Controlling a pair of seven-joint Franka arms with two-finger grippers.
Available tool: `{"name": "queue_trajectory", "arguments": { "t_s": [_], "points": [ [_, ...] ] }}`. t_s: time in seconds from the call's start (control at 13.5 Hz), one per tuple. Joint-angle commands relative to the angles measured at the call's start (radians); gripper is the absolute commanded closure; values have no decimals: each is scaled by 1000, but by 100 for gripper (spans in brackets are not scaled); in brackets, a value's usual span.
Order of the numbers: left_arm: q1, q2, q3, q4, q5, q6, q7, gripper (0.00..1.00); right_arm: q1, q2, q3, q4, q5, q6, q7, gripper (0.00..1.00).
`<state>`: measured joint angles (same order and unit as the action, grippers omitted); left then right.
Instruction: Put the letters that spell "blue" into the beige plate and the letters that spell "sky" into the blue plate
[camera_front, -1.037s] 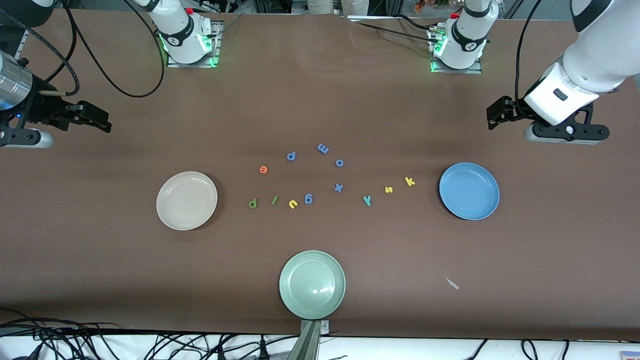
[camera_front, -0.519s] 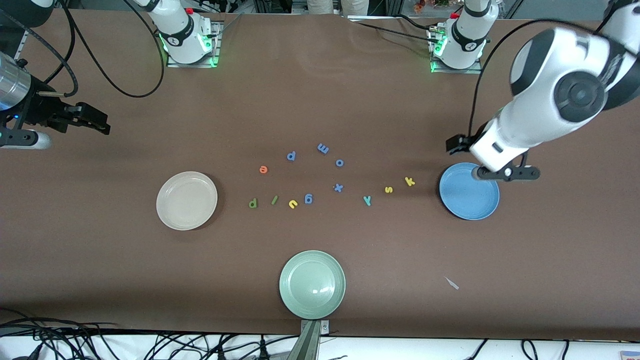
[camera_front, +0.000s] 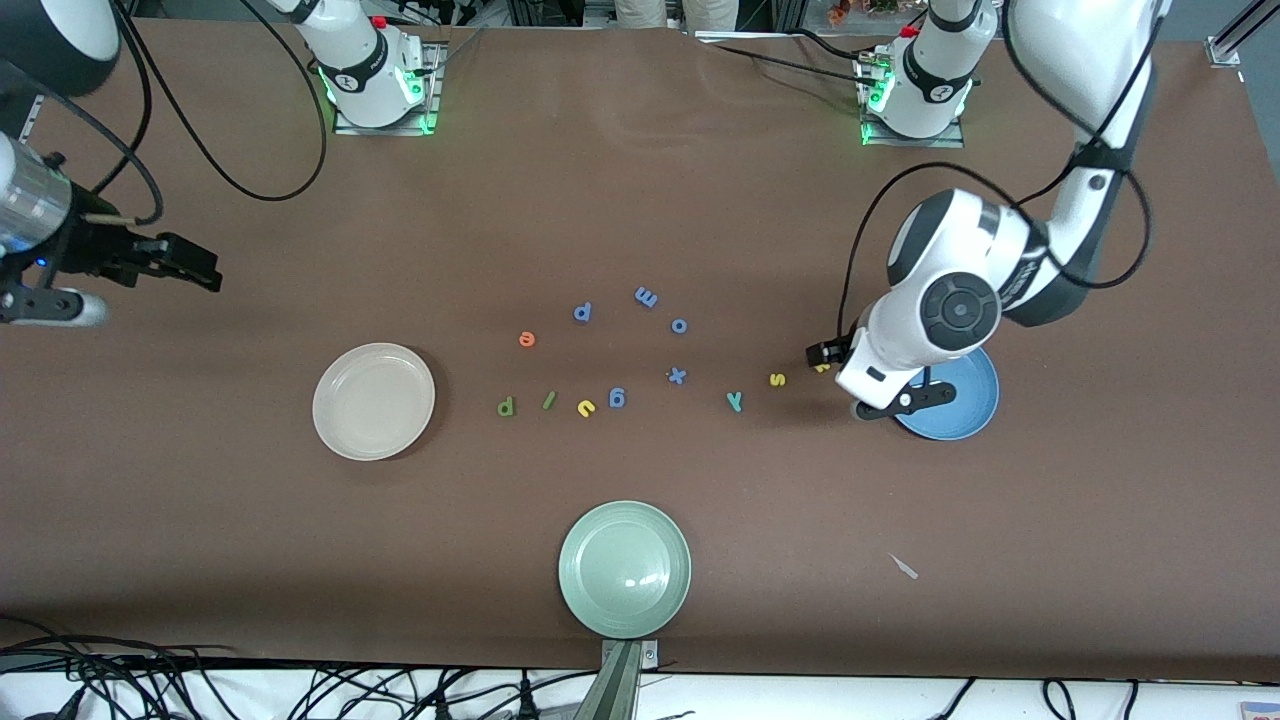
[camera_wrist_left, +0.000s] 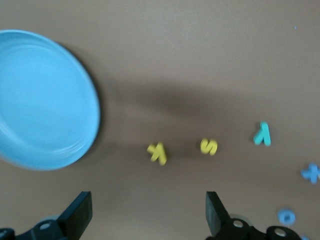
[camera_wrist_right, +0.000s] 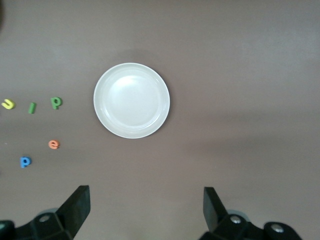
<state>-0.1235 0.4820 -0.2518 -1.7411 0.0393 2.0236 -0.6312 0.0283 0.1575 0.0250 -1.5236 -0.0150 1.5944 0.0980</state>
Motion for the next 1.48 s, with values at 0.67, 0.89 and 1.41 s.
{"name": "queue_trajectory", "arguments": {
  "t_s": [0.67,0.89,1.41],
  "points": [
    [4,61,-1,-265,31,365,-111,9,58,-13,50,-92,70,9,52,0],
    [5,67,-3,-270,48,379,-113,43,58,-12,50,-195,70,120,52,0],
    [8,79,-1,-262,53,402,-110,95,126,89,58,-369,76,441,75,0]
  ]
}}
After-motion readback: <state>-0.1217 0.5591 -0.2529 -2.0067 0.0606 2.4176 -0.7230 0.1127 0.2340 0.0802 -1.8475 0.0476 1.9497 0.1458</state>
